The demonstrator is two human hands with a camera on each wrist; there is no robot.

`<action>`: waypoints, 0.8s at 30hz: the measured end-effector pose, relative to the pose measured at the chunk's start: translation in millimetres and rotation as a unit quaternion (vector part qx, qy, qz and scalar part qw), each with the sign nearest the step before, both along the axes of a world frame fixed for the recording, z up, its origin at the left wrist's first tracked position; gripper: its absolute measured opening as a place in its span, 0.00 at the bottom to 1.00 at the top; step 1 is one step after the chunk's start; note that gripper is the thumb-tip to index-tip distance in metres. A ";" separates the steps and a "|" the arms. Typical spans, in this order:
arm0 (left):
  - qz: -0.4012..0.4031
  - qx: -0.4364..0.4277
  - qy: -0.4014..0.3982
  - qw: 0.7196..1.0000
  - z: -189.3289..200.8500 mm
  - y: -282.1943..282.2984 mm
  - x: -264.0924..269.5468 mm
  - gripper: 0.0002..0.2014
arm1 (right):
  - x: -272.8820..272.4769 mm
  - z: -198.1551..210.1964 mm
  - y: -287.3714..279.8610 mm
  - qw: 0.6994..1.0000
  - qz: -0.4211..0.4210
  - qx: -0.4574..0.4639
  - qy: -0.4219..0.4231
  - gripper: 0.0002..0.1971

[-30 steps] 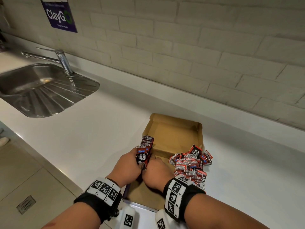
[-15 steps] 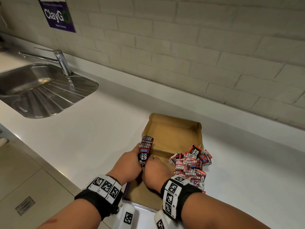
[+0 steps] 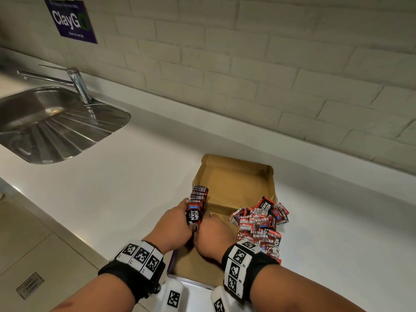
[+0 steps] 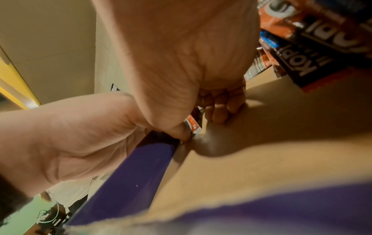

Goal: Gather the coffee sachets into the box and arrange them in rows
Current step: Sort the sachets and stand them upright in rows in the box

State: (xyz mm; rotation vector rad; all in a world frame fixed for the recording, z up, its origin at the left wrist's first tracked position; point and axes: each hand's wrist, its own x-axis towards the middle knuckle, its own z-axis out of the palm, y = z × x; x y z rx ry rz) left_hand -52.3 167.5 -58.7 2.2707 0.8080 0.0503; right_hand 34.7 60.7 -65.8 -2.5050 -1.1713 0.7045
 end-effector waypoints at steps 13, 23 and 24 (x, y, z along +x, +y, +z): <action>0.010 -0.011 -0.006 1.000 -4.6 5.7 -1.2 0.24 | -0.2 -3.4 -1.8 1.000 -0.012 -0.001 -0.013 0.28; 0.012 0.004 0.013 1.000 -0.3 0.9 1.3 0.22 | 1.6 -8.0 -2.5 1.000 -0.014 0.014 -0.013 0.23; 0.013 0.003 0.012 1.000 0.4 0.3 1.9 0.22 | 1.9 -8.8 -2.8 1.000 -0.017 0.015 -0.010 0.23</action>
